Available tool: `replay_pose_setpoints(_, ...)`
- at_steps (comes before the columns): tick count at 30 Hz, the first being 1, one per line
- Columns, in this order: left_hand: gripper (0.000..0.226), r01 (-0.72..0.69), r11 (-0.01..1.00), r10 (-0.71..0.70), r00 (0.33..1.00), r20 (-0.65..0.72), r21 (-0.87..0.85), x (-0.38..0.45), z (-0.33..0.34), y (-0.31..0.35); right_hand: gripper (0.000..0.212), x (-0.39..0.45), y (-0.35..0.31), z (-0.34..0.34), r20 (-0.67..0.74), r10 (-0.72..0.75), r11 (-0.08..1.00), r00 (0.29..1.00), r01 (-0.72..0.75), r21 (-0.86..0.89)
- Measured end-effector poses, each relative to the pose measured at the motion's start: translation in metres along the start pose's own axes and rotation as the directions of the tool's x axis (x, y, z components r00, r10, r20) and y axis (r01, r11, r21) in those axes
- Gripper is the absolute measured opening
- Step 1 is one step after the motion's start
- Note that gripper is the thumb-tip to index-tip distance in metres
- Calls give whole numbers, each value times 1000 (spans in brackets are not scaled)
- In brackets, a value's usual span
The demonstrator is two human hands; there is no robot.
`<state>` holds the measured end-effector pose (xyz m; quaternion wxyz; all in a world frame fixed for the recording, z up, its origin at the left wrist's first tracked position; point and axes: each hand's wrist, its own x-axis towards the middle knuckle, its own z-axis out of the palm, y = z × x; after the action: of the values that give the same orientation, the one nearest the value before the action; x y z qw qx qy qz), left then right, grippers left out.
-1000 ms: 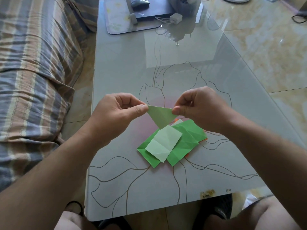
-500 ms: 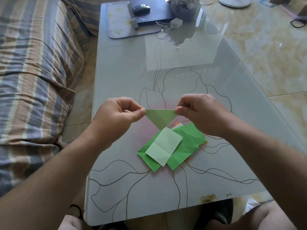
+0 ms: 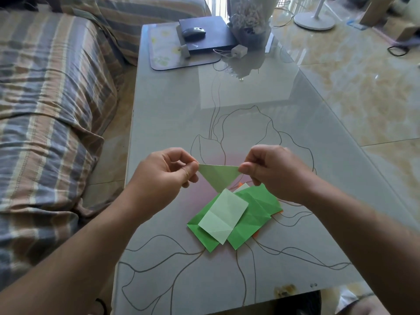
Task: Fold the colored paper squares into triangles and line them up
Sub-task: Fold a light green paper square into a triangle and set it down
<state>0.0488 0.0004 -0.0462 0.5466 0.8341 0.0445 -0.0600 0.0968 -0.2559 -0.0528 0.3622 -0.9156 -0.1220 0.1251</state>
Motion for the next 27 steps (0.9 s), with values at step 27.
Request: replay_pose_setpoints(27,8,81,970,-79,997,-18,231,42,45,-51,15,128,57,13,-69,583,607,809,-378,699)
